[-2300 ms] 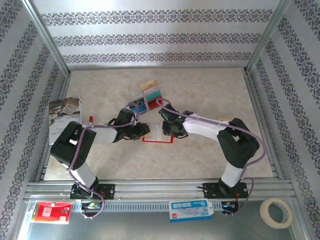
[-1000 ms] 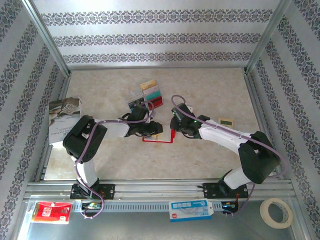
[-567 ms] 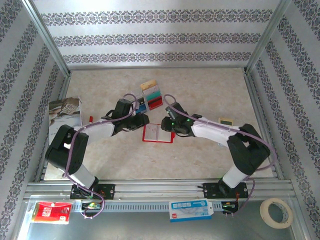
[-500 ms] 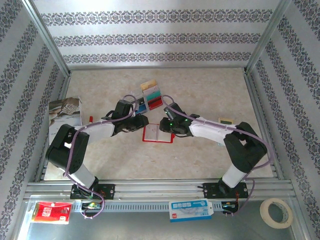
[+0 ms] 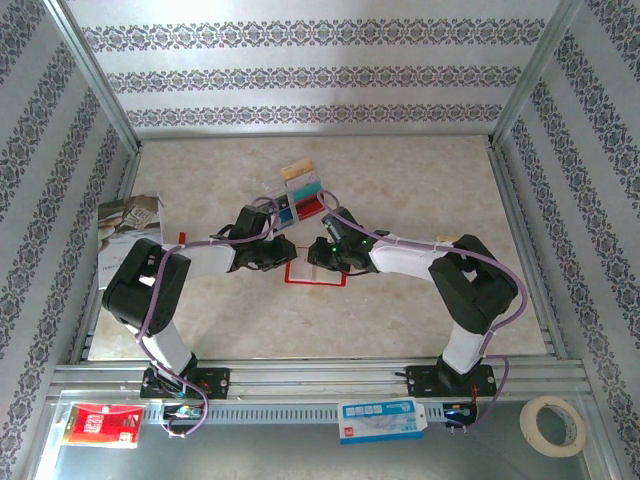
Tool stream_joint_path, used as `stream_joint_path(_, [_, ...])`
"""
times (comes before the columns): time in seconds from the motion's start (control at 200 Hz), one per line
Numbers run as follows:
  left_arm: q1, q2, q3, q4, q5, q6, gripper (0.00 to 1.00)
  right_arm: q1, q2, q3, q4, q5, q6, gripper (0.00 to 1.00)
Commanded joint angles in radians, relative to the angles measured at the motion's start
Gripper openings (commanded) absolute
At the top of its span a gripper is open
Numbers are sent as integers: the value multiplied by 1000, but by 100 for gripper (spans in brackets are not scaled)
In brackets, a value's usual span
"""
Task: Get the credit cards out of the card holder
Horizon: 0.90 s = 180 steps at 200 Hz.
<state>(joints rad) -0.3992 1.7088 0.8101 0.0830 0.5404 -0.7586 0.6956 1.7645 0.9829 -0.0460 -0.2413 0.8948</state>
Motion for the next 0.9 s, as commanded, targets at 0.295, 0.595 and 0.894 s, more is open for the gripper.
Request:
stream_joint_path(0.295, [-12, 27, 18, -54, -32, 43, 13, -20, 33, -4, 23, -16, 37, 20])
stream_joint_path(0.595, [-19, 45, 12, -52, -33, 40, 10, -22, 44, -7, 38, -26, 40, 19])
stream_joint_path(0.894, [-19, 52, 14, -74, -38, 44, 10, -33, 56, -18, 64, -45, 51, 18])
